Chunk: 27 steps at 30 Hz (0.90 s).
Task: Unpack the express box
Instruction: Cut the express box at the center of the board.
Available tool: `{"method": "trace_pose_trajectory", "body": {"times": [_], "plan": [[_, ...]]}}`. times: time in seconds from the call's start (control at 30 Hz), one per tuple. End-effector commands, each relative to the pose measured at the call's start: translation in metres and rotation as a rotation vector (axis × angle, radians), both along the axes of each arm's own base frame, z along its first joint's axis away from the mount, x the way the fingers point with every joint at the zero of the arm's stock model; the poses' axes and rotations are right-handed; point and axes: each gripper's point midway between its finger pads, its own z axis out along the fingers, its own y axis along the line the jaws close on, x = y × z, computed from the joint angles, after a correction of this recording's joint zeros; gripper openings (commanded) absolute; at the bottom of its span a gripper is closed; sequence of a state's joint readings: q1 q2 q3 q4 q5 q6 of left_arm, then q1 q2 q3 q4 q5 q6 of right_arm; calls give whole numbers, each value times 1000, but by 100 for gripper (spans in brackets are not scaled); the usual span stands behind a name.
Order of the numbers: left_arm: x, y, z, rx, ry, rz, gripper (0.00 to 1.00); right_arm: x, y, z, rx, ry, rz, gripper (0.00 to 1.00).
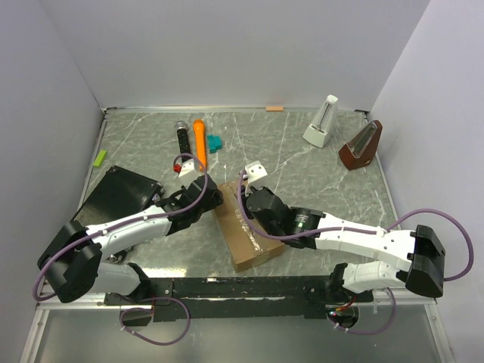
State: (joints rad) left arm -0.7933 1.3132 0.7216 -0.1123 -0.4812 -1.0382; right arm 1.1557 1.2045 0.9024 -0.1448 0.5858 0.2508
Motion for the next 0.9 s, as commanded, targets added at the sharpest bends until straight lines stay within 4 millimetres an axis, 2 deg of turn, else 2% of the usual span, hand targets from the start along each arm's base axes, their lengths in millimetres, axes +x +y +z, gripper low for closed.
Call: {"method": "trace_pose_trajectory", "body": {"times": [0.0,0.17,0.4,0.5,0.67,0.87], "plan": [[-22,42,-54,208,155,48,31,-21,-5,-5,-61,78,19,0],[-23,44,-54,204,161,56,31,-29,-7,-17,-51,126,28,0],[-31,44,-52,153,168,66,35,-20,-6,-27,-88,86,88,0],[-36,40,-50,86,174,70,36,-13,-3,-30,-35,112,140,0],[-40,37,-49,-4,161,93,39,9,-10,-35,-13,128,134,0],[-38,33,-44,-61,138,106,41,35,-11,-24,18,115,116,0]]}}
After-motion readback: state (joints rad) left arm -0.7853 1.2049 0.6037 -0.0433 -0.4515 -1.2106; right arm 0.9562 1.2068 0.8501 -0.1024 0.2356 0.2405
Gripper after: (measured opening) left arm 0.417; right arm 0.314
